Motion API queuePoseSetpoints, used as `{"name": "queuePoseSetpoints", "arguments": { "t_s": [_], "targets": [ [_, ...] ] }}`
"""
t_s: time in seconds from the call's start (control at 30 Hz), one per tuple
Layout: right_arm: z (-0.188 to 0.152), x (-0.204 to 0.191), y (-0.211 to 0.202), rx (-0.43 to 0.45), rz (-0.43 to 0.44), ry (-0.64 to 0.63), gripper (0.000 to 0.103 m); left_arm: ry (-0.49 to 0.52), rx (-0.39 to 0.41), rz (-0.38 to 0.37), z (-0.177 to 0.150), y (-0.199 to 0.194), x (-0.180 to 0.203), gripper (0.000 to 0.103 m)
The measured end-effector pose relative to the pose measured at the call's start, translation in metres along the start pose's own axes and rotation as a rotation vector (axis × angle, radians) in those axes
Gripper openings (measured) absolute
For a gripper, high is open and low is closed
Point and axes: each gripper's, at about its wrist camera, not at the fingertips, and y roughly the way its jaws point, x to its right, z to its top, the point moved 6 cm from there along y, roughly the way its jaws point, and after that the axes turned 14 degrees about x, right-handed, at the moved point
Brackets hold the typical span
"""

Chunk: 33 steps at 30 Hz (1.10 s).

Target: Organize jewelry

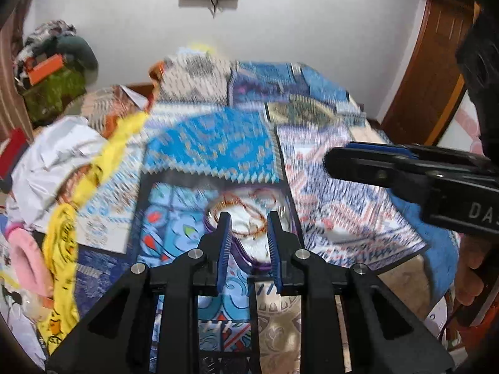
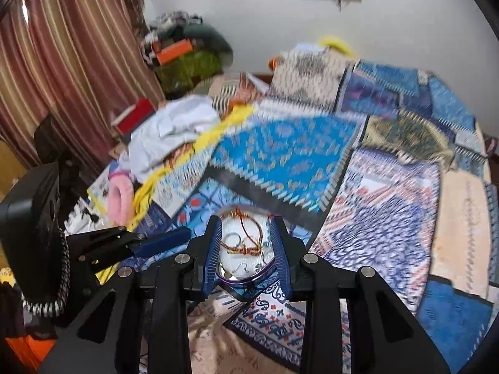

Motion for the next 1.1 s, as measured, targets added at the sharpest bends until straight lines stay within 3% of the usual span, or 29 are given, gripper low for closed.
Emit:
{"name": "queuePoseSetpoints", "arguments": {
  "t_s": [0.1,0.3,0.5,0.6,0.67,0.83,0.97,1.1],
  "targets": [
    [0.018,-0.007,-0.032,0.096,-0.016,-0.021,0.029,-0.007,0.087,0.017,0.025,-0.030,0.000,0.023],
    [0.047,-0.034,-0.106,0.318,-0.058,-0.093,0.029,-0.005,0.331,0.048,0.075,-0.111,0.009,0.037],
    [0.047,-0.061,-0.173,0.506,-0.126,-0.127,0.030,0.036,0.517,0.092,0.088,-0.182,0.029,0.047],
    [0.042,-0.072,-0.196,0.574,-0.167,-0.140,0.049,0.063,0.570,0.122,0.085,-0.206,0.038,0.054],
    [0.040,-0.075,-0.205,0.616,-0.204,-0.146,0.066,0.078,0.593,0.141,0.082,-0.216,0.043,0.065],
    [0.037,-0.077,-0.221,0.675,-0.253,-0.143,0.086,0.085,0.629,0.163,0.075,-0.232,0.049,0.095],
    [0.034,-0.072,-0.227,0.702,-0.294,-0.134,0.101,0.088,0.637,0.164,0.070,-0.239,0.052,0.097],
    [0.030,-0.073,-0.230,0.707,-0.307,-0.130,0.101,0.086,0.635,0.161,0.066,-0.243,0.055,0.097]
  ]
}}
